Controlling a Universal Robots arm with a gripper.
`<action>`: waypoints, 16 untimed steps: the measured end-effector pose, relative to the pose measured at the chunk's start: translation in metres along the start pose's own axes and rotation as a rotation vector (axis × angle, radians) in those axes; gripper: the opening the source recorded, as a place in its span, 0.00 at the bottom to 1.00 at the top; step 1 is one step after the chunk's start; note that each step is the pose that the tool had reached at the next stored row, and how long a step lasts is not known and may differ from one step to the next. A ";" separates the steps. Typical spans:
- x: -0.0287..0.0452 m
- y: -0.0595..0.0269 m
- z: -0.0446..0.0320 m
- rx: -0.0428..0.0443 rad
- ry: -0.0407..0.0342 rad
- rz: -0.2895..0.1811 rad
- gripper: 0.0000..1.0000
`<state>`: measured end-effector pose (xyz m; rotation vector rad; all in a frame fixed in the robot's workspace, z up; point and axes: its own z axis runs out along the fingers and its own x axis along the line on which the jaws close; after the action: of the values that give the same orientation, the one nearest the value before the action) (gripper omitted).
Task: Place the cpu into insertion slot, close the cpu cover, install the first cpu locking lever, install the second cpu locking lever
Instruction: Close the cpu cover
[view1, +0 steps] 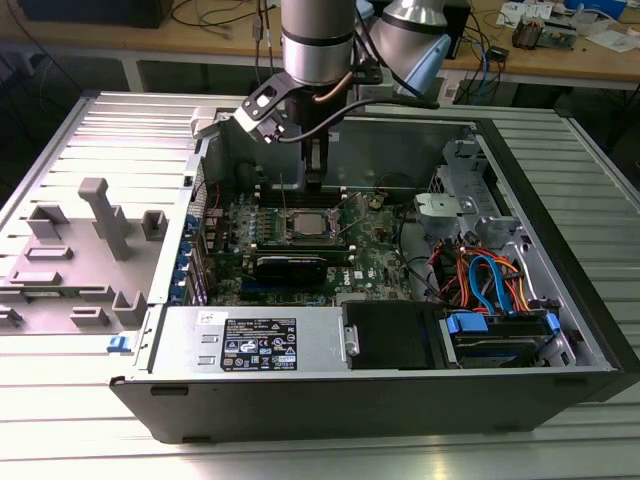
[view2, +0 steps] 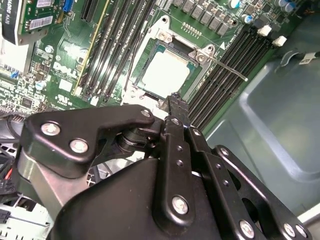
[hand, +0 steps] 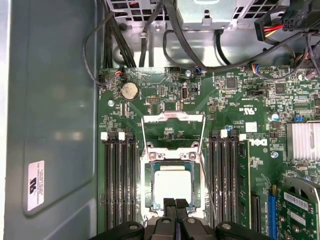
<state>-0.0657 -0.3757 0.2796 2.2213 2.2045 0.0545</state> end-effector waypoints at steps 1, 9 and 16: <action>0.0000 0.0000 -0.0016 0.0000 0.0000 0.000 0.11; 0.0001 0.0068 -0.0041 0.0003 0.0001 -0.003 0.11; 0.0002 0.0183 -0.0038 0.0003 0.0001 -0.003 0.11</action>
<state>-0.0476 -0.3757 0.2840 2.2183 2.2080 0.0543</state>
